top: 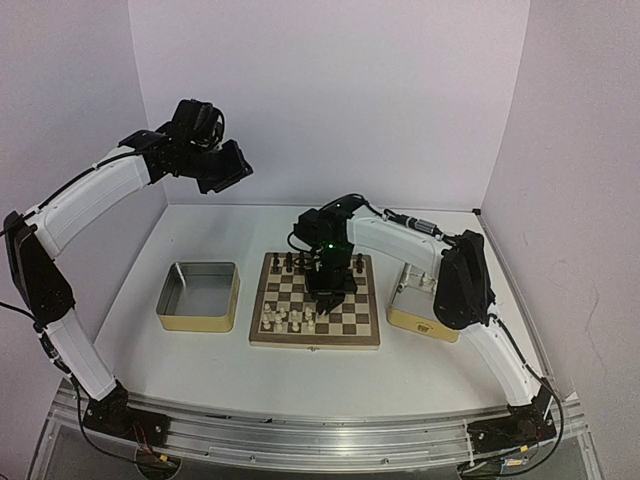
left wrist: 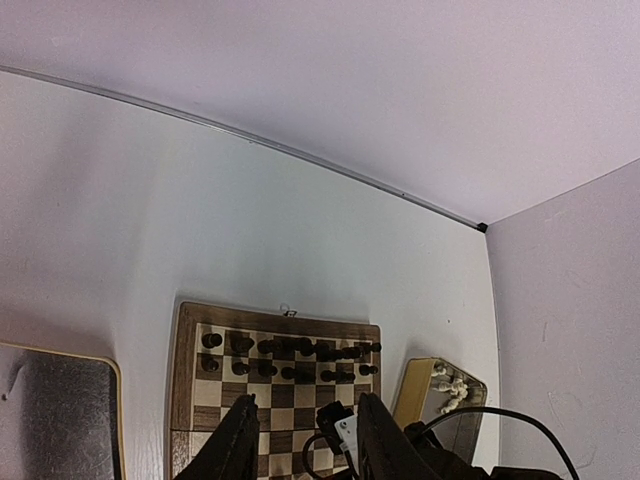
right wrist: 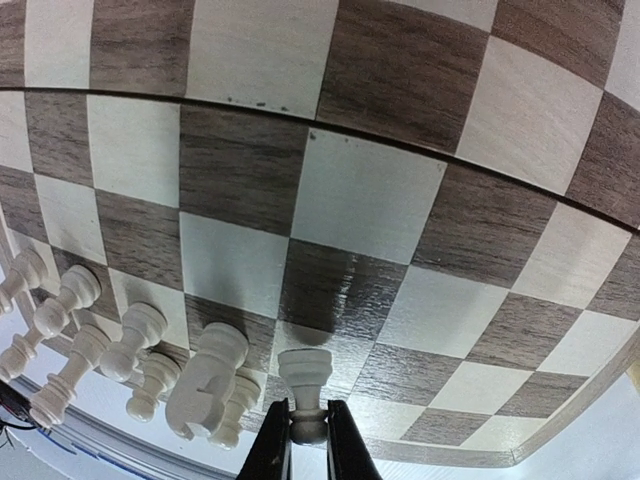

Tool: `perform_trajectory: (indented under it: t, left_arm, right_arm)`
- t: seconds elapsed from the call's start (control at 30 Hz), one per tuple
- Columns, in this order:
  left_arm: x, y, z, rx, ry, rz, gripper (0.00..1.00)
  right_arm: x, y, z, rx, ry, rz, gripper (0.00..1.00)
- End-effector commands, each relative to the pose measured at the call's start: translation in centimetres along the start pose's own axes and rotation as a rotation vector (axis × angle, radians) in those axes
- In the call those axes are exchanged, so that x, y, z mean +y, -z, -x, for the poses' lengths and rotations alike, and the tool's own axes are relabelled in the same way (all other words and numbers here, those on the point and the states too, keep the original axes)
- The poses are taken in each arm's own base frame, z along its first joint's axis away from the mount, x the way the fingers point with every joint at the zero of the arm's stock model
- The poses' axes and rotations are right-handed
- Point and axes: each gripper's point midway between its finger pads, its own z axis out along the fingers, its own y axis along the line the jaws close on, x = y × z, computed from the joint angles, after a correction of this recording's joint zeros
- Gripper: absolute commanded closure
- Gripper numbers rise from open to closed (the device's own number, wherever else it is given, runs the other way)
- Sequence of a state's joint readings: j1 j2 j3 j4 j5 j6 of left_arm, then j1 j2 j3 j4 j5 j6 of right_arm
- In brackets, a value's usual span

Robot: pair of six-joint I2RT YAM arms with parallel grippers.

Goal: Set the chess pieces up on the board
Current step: Place the chess piece on the chessboard.

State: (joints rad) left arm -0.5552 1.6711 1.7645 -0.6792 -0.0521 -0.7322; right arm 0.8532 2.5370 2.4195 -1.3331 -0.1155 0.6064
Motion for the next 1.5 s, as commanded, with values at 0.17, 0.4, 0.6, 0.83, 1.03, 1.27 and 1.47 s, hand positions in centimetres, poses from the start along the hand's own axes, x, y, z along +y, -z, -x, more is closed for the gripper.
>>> perform_trajectory:
  t: [0.17, 0.4, 0.6, 0.83, 1.03, 1.27, 1.47]
  left_arm:
    - [-1.2, 1.5, 1.3, -0.043, -0.001, -0.050, 0.67]
    - [-1.1, 1.4, 1.2, -0.039, 0.002, -0.050, 0.67]
    - [-1.1, 1.5, 1.2, -0.039, 0.004, -0.052, 0.67]
    - [-1.2, 1.5, 1.1, -0.042, 0.009, -0.059, 0.67]
    - [-1.1, 1.8, 1.3, -0.051, 0.015, -0.057, 0.67]
    - [-1.0, 1.4, 1.1, -0.043, 0.016, -0.055, 0.67]
    - [-1.2, 1.2, 1.2, -0.044, 0.014, -0.055, 0.67]
  right_arm:
    - [-7.0, 3.4, -8.2, 0.296, -0.073, -0.253, 0.98]
    - [-8.1, 5.5, -8.7, 0.279, -0.109, -0.244, 0.98]
    - [-8.9, 6.0, -9.9, 0.309, -0.125, -0.249, 0.98]
    - [-9.1, 5.2, -10.1, 0.344, -0.117, -0.250, 0.98]
    - [-9.4, 4.4, -10.0, 0.358, -0.104, -0.269, 0.97]
    - [-9.7, 3.8, -9.8, 0.373, -0.099, -0.277, 0.96]
    - [-9.9, 3.2, -9.8, 0.390, -0.095, -0.285, 0.95]
